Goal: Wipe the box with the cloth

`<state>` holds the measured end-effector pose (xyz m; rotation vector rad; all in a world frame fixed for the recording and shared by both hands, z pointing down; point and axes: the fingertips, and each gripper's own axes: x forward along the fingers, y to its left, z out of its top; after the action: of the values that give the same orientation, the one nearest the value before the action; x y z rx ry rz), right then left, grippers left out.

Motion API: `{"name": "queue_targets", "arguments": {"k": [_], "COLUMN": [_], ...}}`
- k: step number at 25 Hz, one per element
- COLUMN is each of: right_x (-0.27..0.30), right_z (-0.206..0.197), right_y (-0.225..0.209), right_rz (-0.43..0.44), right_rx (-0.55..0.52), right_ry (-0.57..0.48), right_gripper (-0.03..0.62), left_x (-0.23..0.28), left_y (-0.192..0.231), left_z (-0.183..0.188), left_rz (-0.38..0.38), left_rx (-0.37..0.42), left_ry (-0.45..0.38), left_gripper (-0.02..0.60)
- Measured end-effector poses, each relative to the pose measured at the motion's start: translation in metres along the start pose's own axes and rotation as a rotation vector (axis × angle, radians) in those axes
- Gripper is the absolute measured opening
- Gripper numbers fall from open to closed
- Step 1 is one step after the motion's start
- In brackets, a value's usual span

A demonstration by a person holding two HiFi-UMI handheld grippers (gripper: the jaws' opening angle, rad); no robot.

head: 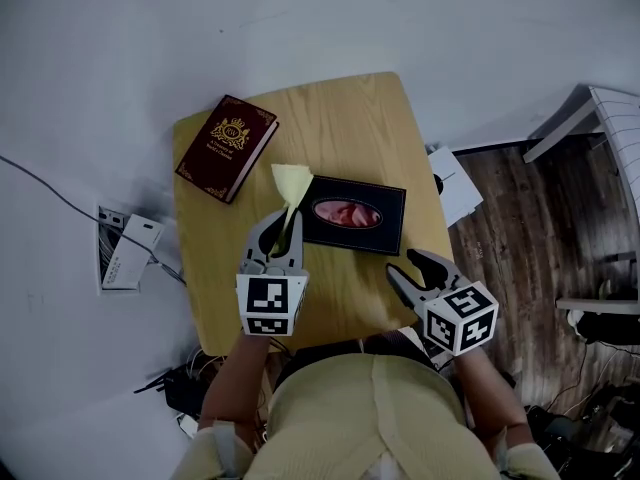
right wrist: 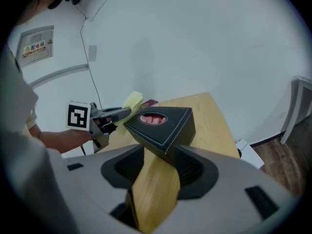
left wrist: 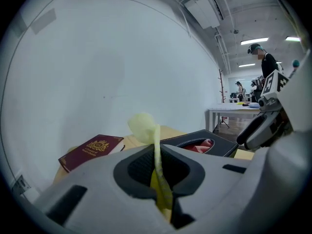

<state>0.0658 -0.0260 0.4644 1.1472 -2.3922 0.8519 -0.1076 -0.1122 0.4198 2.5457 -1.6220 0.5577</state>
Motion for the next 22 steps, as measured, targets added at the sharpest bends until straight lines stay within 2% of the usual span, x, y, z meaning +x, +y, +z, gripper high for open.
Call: {"name": "queue_targets", "arguments": {"k": [9, 12, 16, 22], "right_x": [-0.007, -0.006, -0.004, -0.002], "right_z": [-0.009, -0.011, -0.014, -0.018], "right_y": [0.005, 0.011, 0.019, 0.027], "right_rz": [-0.035, -0.027, 0.001, 0.028], "right_rx": [0.004, -0.008, -0.006, 0.013], "right_ry": [-0.017, -0.010, 0.000, 0.004], "right_gripper": [0.067, 0.054, 0.051, 0.051], "left_x": [-0.055, -0.065, -0.070, -0.057], "left_y": [0.011, 0.009, -0.004, -0.034], "left_z": [-0.053, -0.068, -0.089, -0.105], "left_rz": [0.106, 0.118, 0.092, -0.017], "left_rx": [-0.142, -0.138, -0.127, -0.141], "left_ry": [0.089, 0.128, 0.185, 0.257], "left_gripper": [0.029, 0.029, 0.029, 0.029]}}
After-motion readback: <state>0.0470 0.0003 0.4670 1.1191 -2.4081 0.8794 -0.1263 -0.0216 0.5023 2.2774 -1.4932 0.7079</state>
